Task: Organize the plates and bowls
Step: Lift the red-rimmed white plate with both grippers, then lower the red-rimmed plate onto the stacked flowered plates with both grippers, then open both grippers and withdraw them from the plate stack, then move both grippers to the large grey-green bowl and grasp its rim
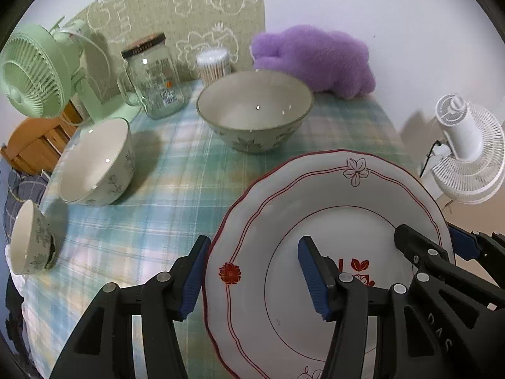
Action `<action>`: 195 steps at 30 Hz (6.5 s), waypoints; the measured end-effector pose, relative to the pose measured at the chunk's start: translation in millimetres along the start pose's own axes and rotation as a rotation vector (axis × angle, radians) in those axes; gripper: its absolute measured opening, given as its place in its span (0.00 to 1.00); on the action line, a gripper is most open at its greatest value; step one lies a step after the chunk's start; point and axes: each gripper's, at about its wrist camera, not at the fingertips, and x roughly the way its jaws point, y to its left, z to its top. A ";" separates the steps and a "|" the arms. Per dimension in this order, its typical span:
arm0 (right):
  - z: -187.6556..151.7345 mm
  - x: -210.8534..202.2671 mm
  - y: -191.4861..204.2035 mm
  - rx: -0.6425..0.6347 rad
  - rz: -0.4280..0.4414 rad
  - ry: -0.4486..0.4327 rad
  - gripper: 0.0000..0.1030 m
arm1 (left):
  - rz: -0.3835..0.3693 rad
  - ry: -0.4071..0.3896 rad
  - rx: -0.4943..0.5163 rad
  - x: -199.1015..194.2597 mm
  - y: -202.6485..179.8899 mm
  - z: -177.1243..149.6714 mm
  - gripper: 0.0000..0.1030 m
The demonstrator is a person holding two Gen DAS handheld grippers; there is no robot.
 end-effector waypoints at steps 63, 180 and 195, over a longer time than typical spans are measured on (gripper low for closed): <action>-184.9 -68.5 -32.7 0.183 -0.046 0.131 0.42 | -0.024 0.091 0.244 -71.5 -40.0 -156.7 0.54; -1.2 6.2 423.6 0.031 0.142 -0.077 0.23 | 0.041 -0.014 -0.052 19.8 405.3 -34.0 0.36; -13.7 -11.7 417.4 0.026 0.116 -0.055 0.19 | 0.018 0.004 -0.039 2.1 399.1 -45.4 0.29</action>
